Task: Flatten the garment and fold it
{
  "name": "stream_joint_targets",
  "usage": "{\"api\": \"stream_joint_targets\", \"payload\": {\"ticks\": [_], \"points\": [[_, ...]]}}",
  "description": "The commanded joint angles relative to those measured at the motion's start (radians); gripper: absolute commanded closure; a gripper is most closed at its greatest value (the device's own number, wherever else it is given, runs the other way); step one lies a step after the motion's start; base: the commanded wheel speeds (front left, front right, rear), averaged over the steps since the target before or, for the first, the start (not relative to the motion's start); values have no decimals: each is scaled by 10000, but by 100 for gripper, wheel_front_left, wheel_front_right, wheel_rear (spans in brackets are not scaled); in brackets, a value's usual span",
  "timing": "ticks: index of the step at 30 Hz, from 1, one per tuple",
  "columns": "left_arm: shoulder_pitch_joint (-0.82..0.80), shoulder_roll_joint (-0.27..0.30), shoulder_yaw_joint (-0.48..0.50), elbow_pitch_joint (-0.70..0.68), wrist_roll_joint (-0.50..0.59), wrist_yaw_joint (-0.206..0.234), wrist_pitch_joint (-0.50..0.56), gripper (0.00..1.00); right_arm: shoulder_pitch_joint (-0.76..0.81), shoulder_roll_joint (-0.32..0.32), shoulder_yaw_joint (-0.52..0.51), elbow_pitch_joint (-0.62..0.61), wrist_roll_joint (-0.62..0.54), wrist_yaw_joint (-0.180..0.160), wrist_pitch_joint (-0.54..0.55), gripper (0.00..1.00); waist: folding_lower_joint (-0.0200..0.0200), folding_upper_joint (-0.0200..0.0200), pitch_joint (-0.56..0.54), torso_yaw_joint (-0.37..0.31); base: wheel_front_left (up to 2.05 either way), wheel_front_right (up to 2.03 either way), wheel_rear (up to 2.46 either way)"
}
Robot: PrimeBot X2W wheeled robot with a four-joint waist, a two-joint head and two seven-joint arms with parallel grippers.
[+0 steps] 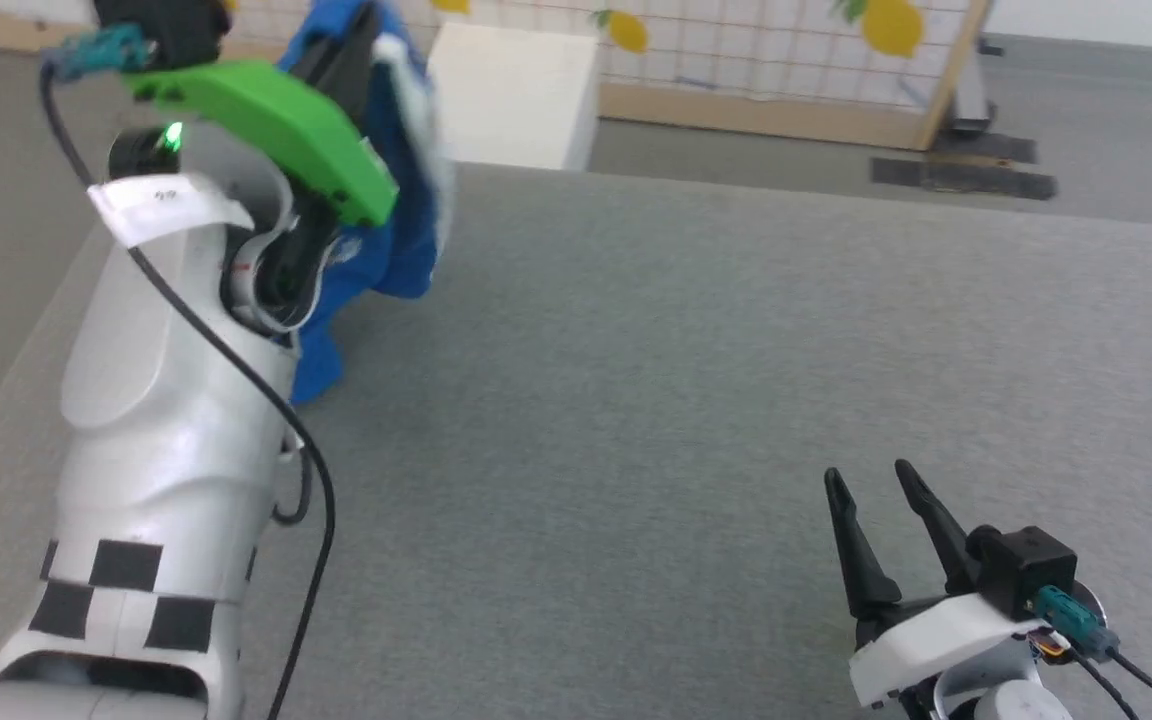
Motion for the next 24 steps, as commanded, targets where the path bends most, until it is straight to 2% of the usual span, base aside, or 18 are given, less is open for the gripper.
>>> {"api": "stream_joint_targets", "payload": {"ticks": [1,5,6,9,14,16,19,24], "points": [[-226,-32,-245,-417,-350,-64,57,100,96,-10,6,23,68,-15,-99,0,-1,-1,-592,-1309,0,0,0],[-338,-171,-1046,-1567,-1055,-65,255,100,207,-10,-139,16,63,-15,-120,0,-1,-1,-557,-2150,0,0,0],[-21,-334,-1420,-2130,-1690,-66,619,100,306,-10,-298,-26,84,-15,-128,0,-1,-1,-508,-2625,0,0,0],[686,-82,-1960,-2305,-1749,-66,1222,100,373,-10,-503,-181,170,-15,-131,0,-1,-1,-399,-3027,0,0,0],[2034,603,-2893,-1692,-1249,2,2140,100,492,-10,-657,-391,286,-15,-133,0,-1,-1,-217,-3338,0,0,0],[2410,1111,-3427,-1193,-548,134,2433,100,499,-10,-636,-451,325,-15,-134,0,-1,-1,-144,-3413,0,0,0],[3037,1418,-3921,-271,-205,226,2826,100,547,-10,-653,-511,398,-15,-134,0,-1,-1,-94,-3427,0,0,0],[3825,1251,-4070,835,-704,185,3285,100,660,-10,-722,-499,478,-15,-134,0,-1,-1,-115,-3239,0,0,0]]}}
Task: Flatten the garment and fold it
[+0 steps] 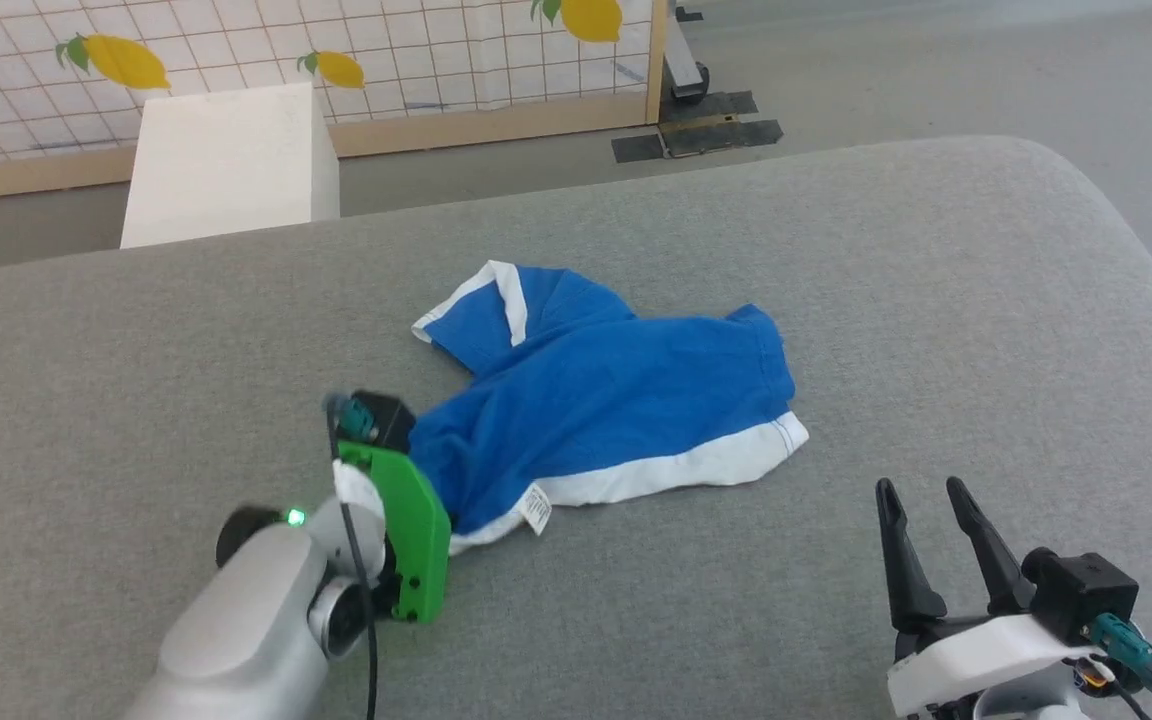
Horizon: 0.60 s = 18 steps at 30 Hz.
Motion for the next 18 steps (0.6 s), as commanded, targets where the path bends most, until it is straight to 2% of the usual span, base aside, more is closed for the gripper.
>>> {"api": "stream_joint_targets", "payload": {"ticks": [1,2,3,7,10,15,18], "points": [[148,-4,97,183,-228,-8,5,100,72,9,21,-25,63,-15,-56,0,0,-1,-30,114,0,0,0],[142,-11,426,291,-510,32,-253,58,57,9,20,-29,83,-15,-56,0,0,-1,-65,230,0,0,0],[130,-32,636,269,-691,38,-433,0,53,9,20,-24,87,-15,-56,0,0,-1,-96,278,0,0,0],[246,98,1451,-301,-1191,23,-1531,0,54,9,36,13,75,-15,-56,0,0,-1,-273,463,0,0,0],[760,343,2125,-1072,-1316,62,-2940,0,66,9,109,24,116,-15,-56,0,0,-1,-422,497,0,0,0],[2309,740,3017,-2441,-359,585,-6620,0,107,9,5,158,-6,-15,-56,0,0,-1,-561,618,0,0,0],[3368,708,3269,-3050,451,957,-7443,0,13,9,-400,623,-52,-15,266,0,0,-1,-520,737,0,0,0]]}}
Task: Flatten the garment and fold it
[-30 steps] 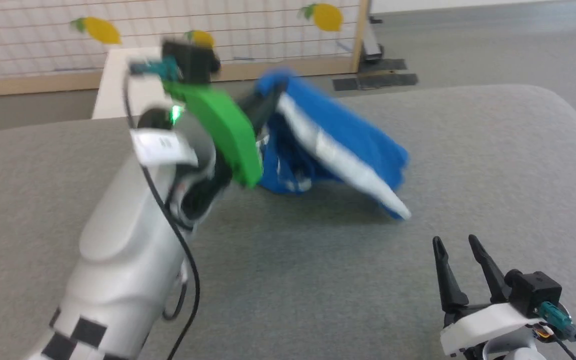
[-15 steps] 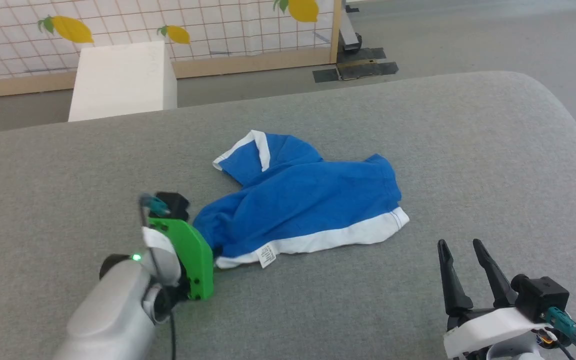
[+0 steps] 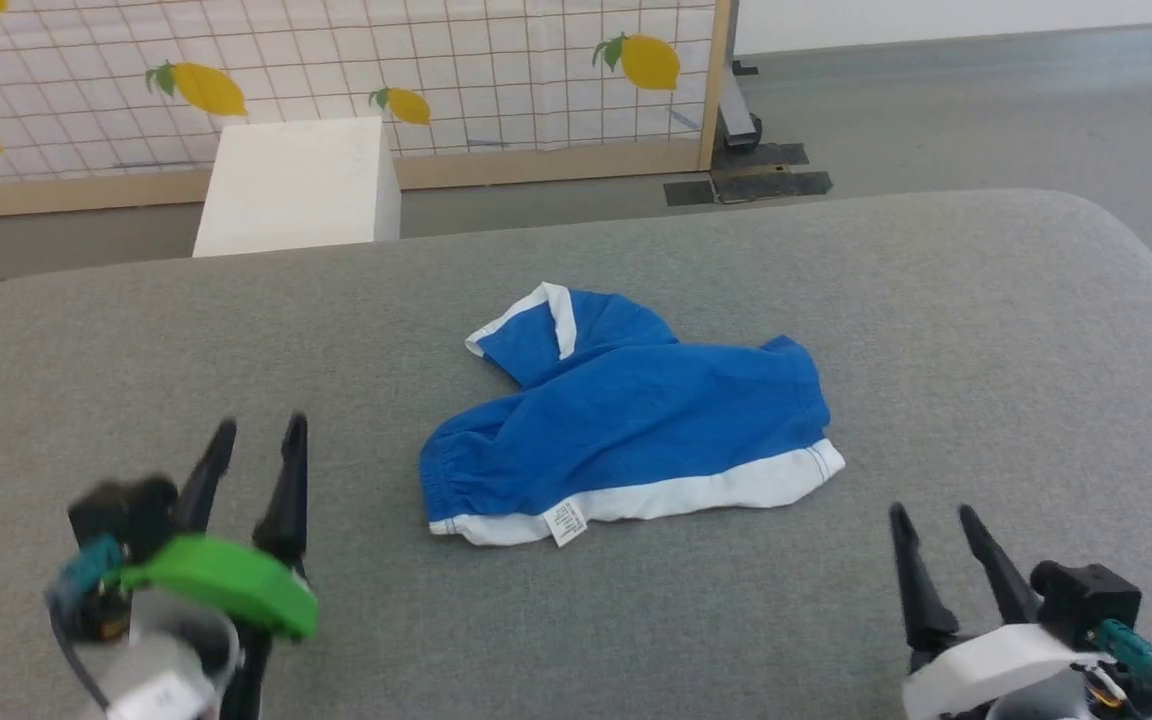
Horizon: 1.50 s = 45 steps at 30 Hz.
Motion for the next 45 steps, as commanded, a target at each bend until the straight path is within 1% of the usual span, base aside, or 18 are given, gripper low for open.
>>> {"api": "stream_joint_targets", "payload": {"ticks": [1,4,6,8,11,15,17,21,24,25,26,29,34,37,41,42,43,45], "points": [[438,-119,150,-264,261,147,-84,0,-105,-14,-222,170,-8,-15,212,0,0,0,52,92,0,0,0],[1209,-639,1029,-1313,844,319,-110,0,-590,-14,-649,656,-81,-15,1314,0,0,0,221,226,0,0,0],[1690,-1022,1510,-1790,1206,280,-113,0,-1145,-14,-971,925,-439,-15,2209,0,0,0,403,314,0,0,0],[1977,-1325,1837,-2098,1541,76,-114,0,-1839,-14,-1183,1081,-856,-15,3050,0,0,0,605,395,0,0,0],[2117,-1625,2088,-2172,1898,-296,-116,0,-2975,-14,-1159,1336,-1564,-15,4402,0,0,0,980,536,0,0,0],[1861,-1826,2244,-2075,2200,-698,-116,0,-4142,-14,-1001,2041,-2256,-15,6429,0,0,0,1507,839,0,0,0],[1684,-1872,2276,-2008,2302,-849,-117,0,-4557,-14,-833,2335,-2591,-15,7212,0,0,0,1750,996,0,0,0],[1347,-1885,2274,-1798,2390,-1039,-117,0,-5002,-14,-545,2830,-2929,-15,8189,0,0,0,2157,1264,0,0,0],[1197,-1875,2198,-1604,2399,-1105,-117,0,-4982,-14,-348,3220,-2915,-15,8804,0,0,0,2245,1373,0,0,0],[1153,-1875,2157,-1506,2385,-1129,-117,0,-4948,-14,-274,3310,-2773,-15,8972,83,0,0,2236,1395,0,0,0],[1150,-1866,2134,-1446,2386,-1138,-117,0,-4925,-14,-269,3291,-2666,-15,8948,100,0,0,2186,1382,0,0,0],[1181,-1896,2098,-1332,2375,-1151,-117,0,-4815,-14,-576,2955,-2419,-15,8542,100,0,0,1968,1345,0,0,0],[1308,-2048,2060,-1202,2374,-1158,-118,0,-3792,-14,-1800,1663,-1684,-15,7605,100,0,0,1430,1246,0,0,0],[1418,-2137,1953,-1115,2405,-1159,-118,0,-2494,-14,-2468,934,-1237,-15,7650,100,0,0,1152,1240,0,0,0],[1578,-2176,1895,-980,2357,-1160,-118,0,-1100,-14,-2352,503,-244,-15,7998,100,0,0,953,1078,0,0,0],[1620,-2171,1854,-935,2342,-1160,-118,0,-950,-14,-2309,430,-29,-15,7920,79,0,0,926,1022,0,0,0],[1656,-2150,1773,-885,2317,-1160,-118,0,-869,-14,-2302,326,317,-15,7653,0,0,0,893,948,0,0,0],[1687,-2117,1544,-777,2201,-1161,-110,0,-870,-14,-2377,134,739,-15,6890,0,0,0,808,825,0,0,0]]}}
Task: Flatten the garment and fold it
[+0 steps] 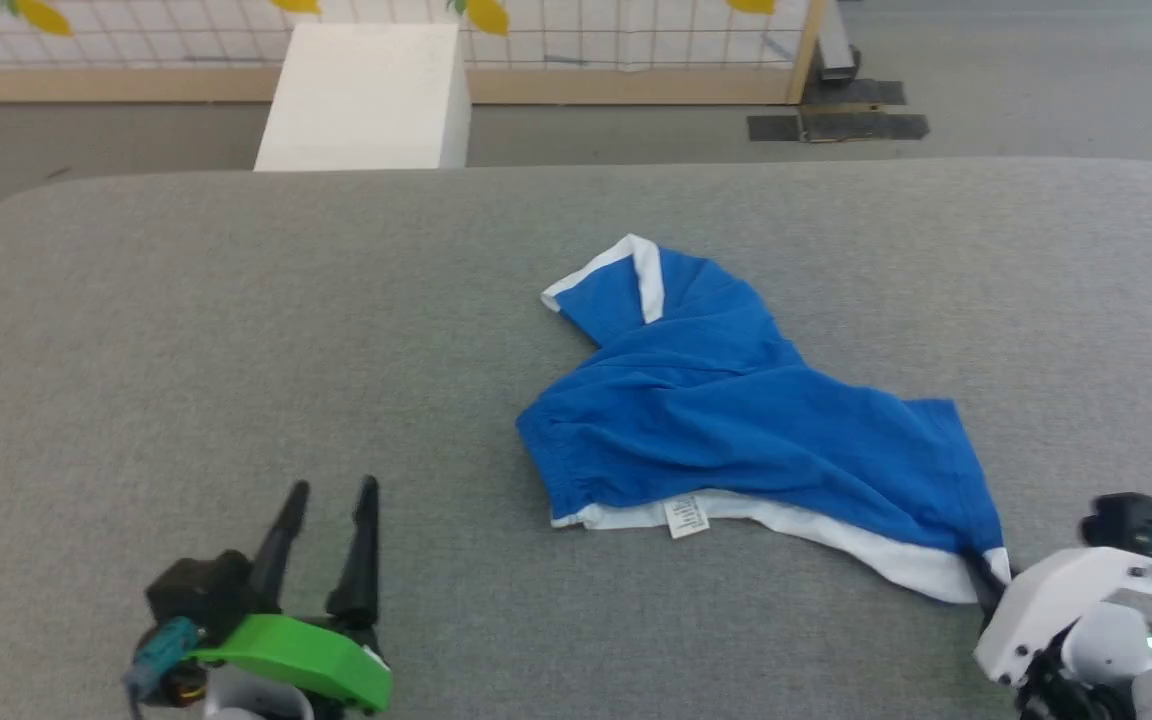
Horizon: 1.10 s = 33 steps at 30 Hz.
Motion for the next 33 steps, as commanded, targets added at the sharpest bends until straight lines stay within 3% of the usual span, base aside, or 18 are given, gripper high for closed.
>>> {"api": "stream_joint_targets", "payload": {"ticks": [1,6,8,12,20,21,22,23,28,33], "points": [[57,53,-176,58,-177,-70,14,0,89,5,-123,-115,183,-15,-579,0,0,0,-202,-228,0,0,0],[-358,194,-1768,-176,-966,-70,1391,0,46,5,-903,-257,422,-15,-2495,0,0,0,-336,-443,0,0,0],[-639,331,-2594,-242,-1171,-70,2336,0,61,5,-1090,-203,407,-15,-2840,0,0,0,-357,-531,0,0,0],[-1413,561,-3278,246,-1054,4,3886,0,75,5,-1020,7,455,-15,-3098,0,0,0,-304,-743,0,0,0],[-2960,817,-4109,1781,-598,-39,4686,0,-129,5,-349,295,726,-15,-3607,0,0,0,68,-1148,0,0,0],[-3091,843,-4214,1980,-640,-47,4732,24,-137,5,-288,319,750,-15,-3695,0,0,0,109,-1175,0,0,0],[-3186,859,-4278,2108,-686,-52,4717,78,-136,5,-251,341,766,-15,-3761,0,0,0,136,-1190,0,0,0],[-3262,854,-4301,2260,-834,-57,4692,100,-136,5,-207,377,773,-15,-3842,0,0,0,163,-1214,0,0,0],[-3350,1022,-4050,2614,-2019,-67,4768,100,-104,5,-124,647,793,-15,-4135,0,0,0,120,-1155,0,0,0],[-3344,1758,-3055,2735,-3098,27,5221,100,-75,5,-119,922,718,-15,-4284,0,0,0,-32,-834,0,0,0]]}}
